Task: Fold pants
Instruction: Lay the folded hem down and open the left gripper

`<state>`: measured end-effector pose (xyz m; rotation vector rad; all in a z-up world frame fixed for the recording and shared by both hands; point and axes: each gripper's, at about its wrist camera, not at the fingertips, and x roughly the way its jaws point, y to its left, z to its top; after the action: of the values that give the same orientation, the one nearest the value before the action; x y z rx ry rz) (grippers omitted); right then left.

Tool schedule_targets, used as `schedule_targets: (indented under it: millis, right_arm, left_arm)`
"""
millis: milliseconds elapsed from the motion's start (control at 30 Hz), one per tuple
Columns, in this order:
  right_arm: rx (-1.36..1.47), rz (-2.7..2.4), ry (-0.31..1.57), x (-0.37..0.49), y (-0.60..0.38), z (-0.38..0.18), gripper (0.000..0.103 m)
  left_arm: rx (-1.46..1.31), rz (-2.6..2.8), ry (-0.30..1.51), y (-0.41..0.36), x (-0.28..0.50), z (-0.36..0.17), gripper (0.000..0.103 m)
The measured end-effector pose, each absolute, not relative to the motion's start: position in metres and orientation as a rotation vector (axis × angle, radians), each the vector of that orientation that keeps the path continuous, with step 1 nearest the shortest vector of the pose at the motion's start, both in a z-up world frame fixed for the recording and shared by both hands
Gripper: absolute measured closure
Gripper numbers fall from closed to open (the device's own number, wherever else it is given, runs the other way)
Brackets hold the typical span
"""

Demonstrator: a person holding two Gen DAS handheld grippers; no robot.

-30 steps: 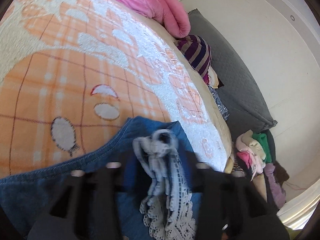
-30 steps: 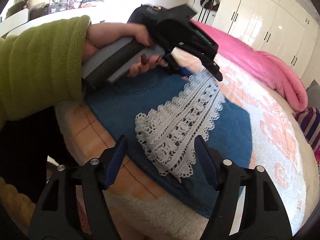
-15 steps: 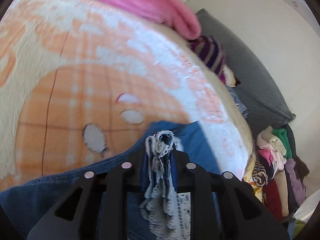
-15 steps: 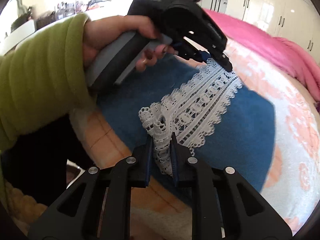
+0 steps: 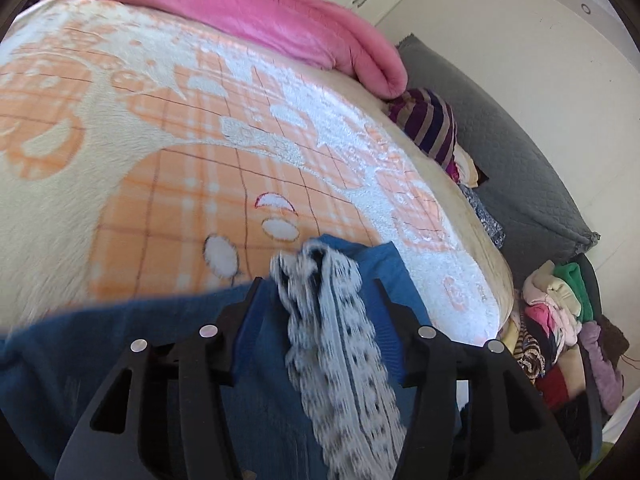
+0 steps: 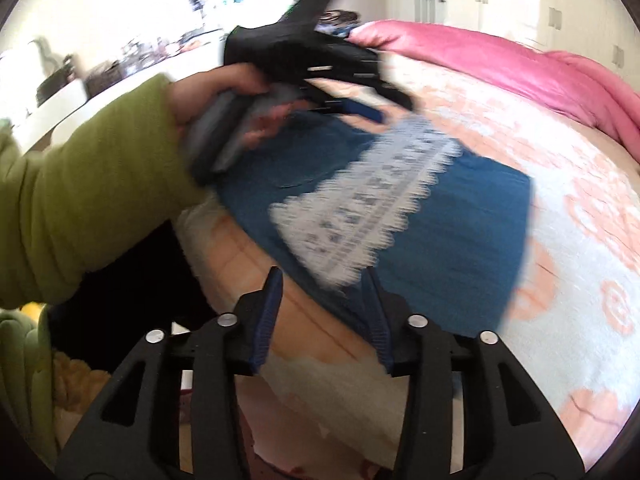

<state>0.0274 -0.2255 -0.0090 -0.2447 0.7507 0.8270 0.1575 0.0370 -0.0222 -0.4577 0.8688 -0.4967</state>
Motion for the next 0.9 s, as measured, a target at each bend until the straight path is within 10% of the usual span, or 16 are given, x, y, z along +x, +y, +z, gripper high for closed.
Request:
schedule_targets:
  millis: [733, 900]
  right_arm:
    - [-0.133, 0.713, 0.750, 0.053, -0.269, -0.020, 0.047]
    - [-0.122, 0.706, 0.769, 0.055, -0.268, -0.025, 0.046]
  left_arm:
    - [-0.542, -0.495, 0.936, 0.015, 0.022, -0.046, 0.052]
    - [-0.552, -0.492, 0.969, 0.009, 0.032, -0.063, 0.092]
